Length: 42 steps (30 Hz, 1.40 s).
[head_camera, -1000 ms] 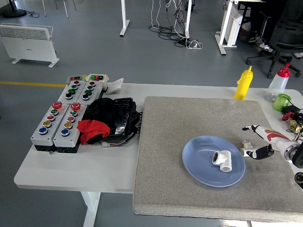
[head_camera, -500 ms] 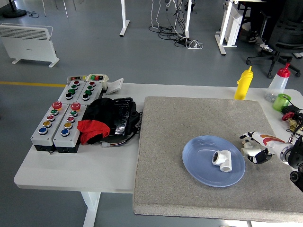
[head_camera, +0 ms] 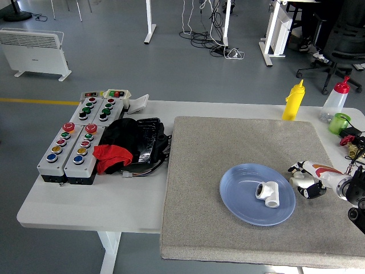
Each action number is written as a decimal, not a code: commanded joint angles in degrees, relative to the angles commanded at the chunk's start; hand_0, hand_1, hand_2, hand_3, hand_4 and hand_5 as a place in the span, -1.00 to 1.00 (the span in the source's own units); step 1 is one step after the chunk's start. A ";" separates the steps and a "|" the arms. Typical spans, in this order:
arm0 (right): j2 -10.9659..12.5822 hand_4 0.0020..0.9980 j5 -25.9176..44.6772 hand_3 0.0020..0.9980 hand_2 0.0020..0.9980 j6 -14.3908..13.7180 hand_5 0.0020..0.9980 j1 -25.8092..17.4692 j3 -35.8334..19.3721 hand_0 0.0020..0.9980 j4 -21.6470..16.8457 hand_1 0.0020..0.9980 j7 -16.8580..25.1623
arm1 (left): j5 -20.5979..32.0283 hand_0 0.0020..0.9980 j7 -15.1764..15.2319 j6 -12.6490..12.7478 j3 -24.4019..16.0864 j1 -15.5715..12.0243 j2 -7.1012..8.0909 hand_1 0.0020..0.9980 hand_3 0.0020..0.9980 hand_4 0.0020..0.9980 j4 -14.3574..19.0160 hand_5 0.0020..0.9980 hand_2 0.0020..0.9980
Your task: Pick pipe place plate twice
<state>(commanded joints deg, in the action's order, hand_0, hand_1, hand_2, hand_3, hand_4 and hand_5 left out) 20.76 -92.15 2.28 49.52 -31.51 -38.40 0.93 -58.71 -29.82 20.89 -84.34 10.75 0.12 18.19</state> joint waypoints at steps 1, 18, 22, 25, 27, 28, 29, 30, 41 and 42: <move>0.02 0.20 -0.03 0.45 0.52 -0.03 -0.74 -0.01 0.03 0.66 0.01 0.55 0.03 | 0.00 0.47 -0.01 0.00 0.00 0.00 0.00 0.37 0.46 -0.19 0.00 1.00 0.36; 1.23 0.01 -1.16 0.28 0.21 -2.73 -0.91 -1.68 -1.60 0.08 -0.97 0.23 1.00 | -0.64 0.47 -0.55 0.00 -0.23 -0.44 -0.12 0.37 0.46 -0.19 0.10 1.00 0.37; 1.99 0.04 -2.08 0.29 0.20 -3.13 -0.89 -2.41 -3.35 0.06 -3.24 0.22 0.87 | -0.75 0.47 -0.69 0.00 -0.31 -0.67 -0.12 0.37 0.47 -0.19 0.12 1.00 0.37; 2.74 0.04 -2.71 0.29 0.20 -3.57 -0.89 -2.94 -5.09 0.06 -5.81 0.22 0.84 | -0.97 0.47 -0.77 -0.02 -0.46 -0.82 -0.12 0.37 0.47 -0.19 0.13 1.00 0.37; 3.28 0.05 -3.10 0.28 0.20 -3.88 -0.88 -3.25 -6.26 0.06 -7.85 0.22 0.78 | -1.16 0.47 -0.83 -0.08 -0.58 -0.91 -0.12 0.37 0.47 -0.19 0.14 1.00 0.37; 3.36 0.05 -3.16 0.28 0.20 -3.93 -0.88 -3.29 -6.42 0.06 -8.21 0.22 0.76 | -1.19 0.47 -0.85 -0.09 -0.60 -0.92 -0.12 0.37 0.47 -0.19 0.15 1.00 0.37; 3.74 0.05 -3.32 0.28 0.20 -4.15 -0.88 -3.51 -7.12 0.06 -9.60 0.22 0.67 | -1.25 0.47 -0.88 -0.08 -0.63 -0.99 -0.12 0.37 0.47 -0.19 0.15 1.00 0.37; 4.08 0.05 -3.43 0.28 0.20 -4.26 -0.88 -3.76 -7.69 0.06 -10.98 0.22 0.54 | -1.30 0.47 -0.88 -0.09 -0.66 -1.05 -0.12 0.37 0.47 -0.19 0.15 1.00 0.37; 6.93 -0.05 -4.27 0.26 0.24 -2.89 -0.97 -5.79 -5.54 0.18 -27.52 0.28 -3.27 | -1.20 0.46 -0.71 -0.17 -0.70 -1.25 -0.12 0.37 0.47 -0.19 0.08 1.00 0.38; 7.05 -0.05 -4.45 0.26 0.24 -2.70 -0.97 -5.84 -5.20 0.18 -28.78 0.28 -3.69 | -1.15 0.46 -0.68 -0.18 -0.67 -1.21 -0.12 0.37 0.47 -0.19 0.07 1.00 0.38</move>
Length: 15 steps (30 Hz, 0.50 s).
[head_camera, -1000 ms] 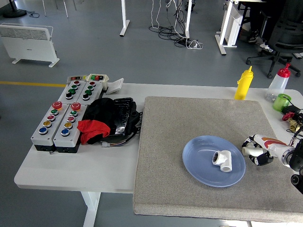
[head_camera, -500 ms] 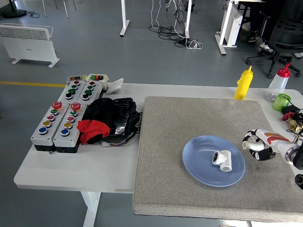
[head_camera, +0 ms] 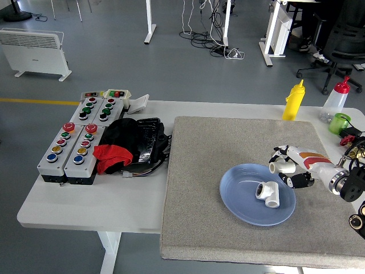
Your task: Pick pipe place plate twice
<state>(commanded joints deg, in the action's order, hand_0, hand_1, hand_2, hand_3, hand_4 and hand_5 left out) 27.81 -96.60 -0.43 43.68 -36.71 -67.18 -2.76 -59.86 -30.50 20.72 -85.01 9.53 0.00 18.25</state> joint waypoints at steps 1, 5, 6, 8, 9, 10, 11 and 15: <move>0.22 -0.05 -0.39 0.26 0.24 0.34 -0.97 -0.07 0.69 0.18 -2.41 0.28 -0.78 | 0.17 0.46 0.09 0.00 0.09 0.09 0.00 0.37 0.47 -0.19 -0.03 1.00 0.38; 0.78 -0.05 -1.09 0.27 0.26 1.06 -0.98 0.21 2.86 0.25 -8.13 0.33 -1.81 | 0.30 0.47 0.22 -0.07 0.13 0.40 0.06 0.38 0.47 -0.19 -0.09 1.00 0.38; 0.87 -0.05 -0.96 0.27 0.26 1.51 -0.98 0.42 3.57 0.25 -9.35 0.33 -2.04 | 0.42 0.47 0.29 -0.07 0.17 0.51 0.08 0.38 0.47 -0.19 -0.11 1.00 0.38; 0.87 -0.05 -1.02 0.27 0.26 2.18 -0.98 0.79 4.83 0.25 -10.70 0.33 -2.37 | 0.57 0.47 0.39 -0.08 0.24 0.70 0.15 0.38 0.47 -0.19 -0.14 1.00 0.38; 0.82 -0.05 -1.04 0.27 0.26 2.31 -0.98 0.91 5.22 0.25 -10.89 0.33 -2.44 | 0.63 0.47 0.42 -0.07 0.27 0.75 0.17 0.38 0.47 -0.19 -0.14 1.00 0.38; 0.77 -0.03 -1.08 0.31 0.32 2.38 -0.97 0.98 5.48 0.27 -10.96 0.37 -2.49 | 0.66 0.46 0.44 -0.07 0.29 0.78 0.18 0.37 0.47 -0.18 -0.15 1.00 0.38; 0.63 -0.03 -1.19 0.31 0.32 2.47 -0.97 1.08 5.92 0.27 -11.02 0.37 -2.56 | 0.69 0.46 0.46 -0.07 0.32 0.82 0.20 0.37 0.47 -0.18 -0.16 1.00 0.38; -0.31 -0.03 -1.09 0.31 0.32 3.05 -0.97 1.43 7.22 0.27 -10.48 0.37 -2.72 | 0.84 0.46 0.52 -0.04 0.41 0.87 0.24 0.37 0.47 -0.18 -0.17 1.00 0.38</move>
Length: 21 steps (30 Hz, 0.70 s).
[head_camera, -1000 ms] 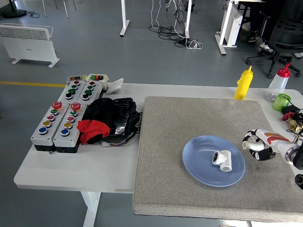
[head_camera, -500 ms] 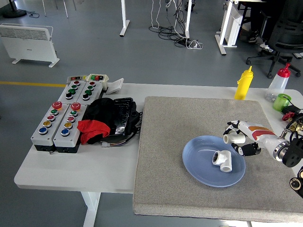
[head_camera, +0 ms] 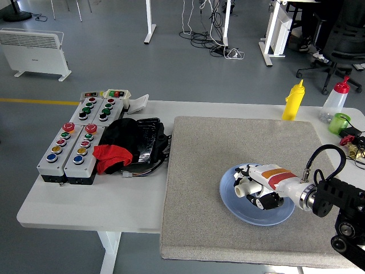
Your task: Pick pipe place plate twice
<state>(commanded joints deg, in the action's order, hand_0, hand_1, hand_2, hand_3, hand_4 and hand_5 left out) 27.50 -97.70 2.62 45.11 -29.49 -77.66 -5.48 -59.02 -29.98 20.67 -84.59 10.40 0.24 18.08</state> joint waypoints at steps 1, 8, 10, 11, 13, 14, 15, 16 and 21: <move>-0.69 0.11 0.28 0.53 0.60 0.17 -0.85 0.14 0.39 0.58 0.90 0.55 0.08 | -0.01 0.46 0.00 0.02 0.04 0.00 -0.01 0.37 0.47 -0.19 -0.01 1.00 0.37; -2.85 0.33 0.49 0.77 0.93 1.42 -0.69 0.36 1.23 0.79 3.83 0.73 -1.18 | 0.17 0.46 0.12 0.02 0.21 0.14 -0.03 0.37 0.47 -0.19 -0.05 1.00 0.37; -3.28 0.33 0.56 0.77 0.93 1.89 -0.69 0.49 1.48 0.79 3.99 0.73 -2.42 | 0.33 0.46 0.22 0.04 0.26 0.23 -0.03 0.37 0.47 -0.19 -0.07 1.00 0.37; -3.44 0.33 0.49 0.77 0.93 1.90 -0.69 0.51 1.46 0.79 4.02 0.73 -2.65 | 0.38 0.46 0.25 0.05 0.28 0.25 -0.03 0.37 0.47 -0.19 -0.08 1.00 0.37; -3.64 0.37 0.28 0.90 1.00 1.98 -0.72 0.51 1.38 0.84 4.03 0.80 -3.01 | 0.36 0.46 0.25 0.04 0.26 0.28 -0.05 0.37 0.46 -0.19 -0.08 1.00 0.37; -3.75 0.37 0.10 0.90 1.00 2.07 -0.72 0.50 1.30 0.84 4.03 0.80 -3.28 | 0.34 0.46 0.25 0.03 0.26 0.29 -0.06 0.37 0.46 -0.19 -0.08 1.00 0.37; -3.78 0.37 0.02 0.90 1.00 2.11 -0.72 0.50 1.27 0.84 4.02 0.80 -3.40 | 0.35 0.46 0.26 0.04 0.26 0.29 -0.07 0.37 0.46 -0.19 -0.08 1.00 0.37; -3.78 0.37 -0.05 0.90 1.00 2.15 -0.72 0.50 1.26 0.84 4.01 0.80 -3.50 | 0.39 0.46 0.27 0.05 0.27 0.30 -0.07 0.37 0.46 -0.19 -0.07 1.00 0.37; -3.58 0.37 -0.31 0.95 1.00 2.05 -0.75 0.35 0.93 0.86 3.76 0.82 -3.26 | 0.28 0.46 0.21 -0.01 0.25 0.27 -0.07 0.37 0.46 -0.19 -0.06 1.00 0.37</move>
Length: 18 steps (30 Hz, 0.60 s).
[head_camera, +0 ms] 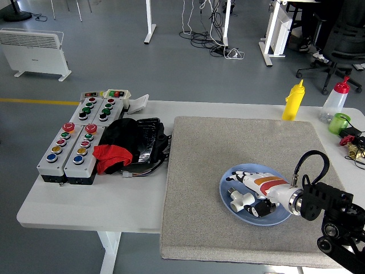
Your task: Pick pipe place plate twice
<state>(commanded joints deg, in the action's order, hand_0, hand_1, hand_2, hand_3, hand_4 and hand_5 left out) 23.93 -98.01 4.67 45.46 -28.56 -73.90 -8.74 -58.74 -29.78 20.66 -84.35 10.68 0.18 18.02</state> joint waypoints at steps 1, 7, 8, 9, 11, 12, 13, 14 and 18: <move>0.03 0.37 -0.06 0.95 1.00 -0.02 -0.75 -0.04 -0.10 0.86 -0.03 0.82 0.02 | -0.03 0.46 -0.01 -0.01 -0.01 0.00 0.00 0.37 0.46 -0.19 0.00 1.00 0.37; 0.60 0.34 0.09 0.95 1.00 -0.53 -0.76 -0.67 -2.43 0.87 -0.83 0.82 0.71 | -0.13 0.46 0.01 -0.05 -0.12 0.06 0.00 0.37 0.46 -0.19 -0.01 1.00 0.37; 0.72 0.34 0.21 0.95 1.00 -0.67 -0.76 -0.87 -3.27 0.87 -1.03 0.82 0.83 | -0.12 0.46 0.03 -0.05 -0.14 0.08 0.00 0.37 0.46 -0.19 -0.01 1.00 0.37; 0.78 0.34 0.24 0.95 1.00 -0.74 -0.76 -0.99 -3.67 0.87 -1.14 0.82 0.90 | -0.13 0.46 0.04 -0.06 -0.15 0.09 -0.01 0.37 0.46 -0.19 -0.02 1.00 0.37; 0.96 0.28 0.32 0.95 1.00 -1.05 -0.77 -1.42 -5.45 0.87 -1.46 0.82 1.21 | -0.20 0.46 0.06 -0.07 -0.20 0.14 -0.03 0.37 0.46 -0.19 -0.03 1.00 0.37; 1.02 0.28 0.39 0.95 1.00 -1.23 -0.77 -1.61 -6.24 0.87 -1.55 0.82 1.39 | -0.21 0.46 0.07 -0.08 -0.20 0.15 -0.03 0.37 0.46 -0.19 -0.03 1.00 0.37; 1.04 0.28 0.73 0.95 1.00 -1.60 -0.77 -1.88 -7.00 0.87 -1.57 0.82 1.70 | -0.21 0.46 0.09 -0.08 -0.21 0.17 -0.04 0.37 0.46 -0.19 -0.04 1.00 0.37; 1.05 0.28 1.27 0.95 1.00 -2.13 -0.77 -2.27 -8.26 0.87 -1.56 0.82 2.14 | -0.21 0.46 0.11 -0.07 -0.23 0.19 -0.05 0.37 0.46 -0.19 -0.04 1.00 0.37; 0.81 0.33 5.71 0.89 0.99 -6.61 -0.69 -3.75 -12.33 0.83 -0.71 0.78 3.92 | -0.37 0.46 0.13 -0.07 -0.34 0.17 -0.07 0.37 0.46 -0.19 -0.04 1.00 0.37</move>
<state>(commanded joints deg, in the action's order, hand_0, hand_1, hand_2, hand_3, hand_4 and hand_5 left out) 24.74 -92.30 -1.95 41.72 -40.89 -74.61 -4.82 -59.11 -29.65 20.59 -84.69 10.85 0.11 17.98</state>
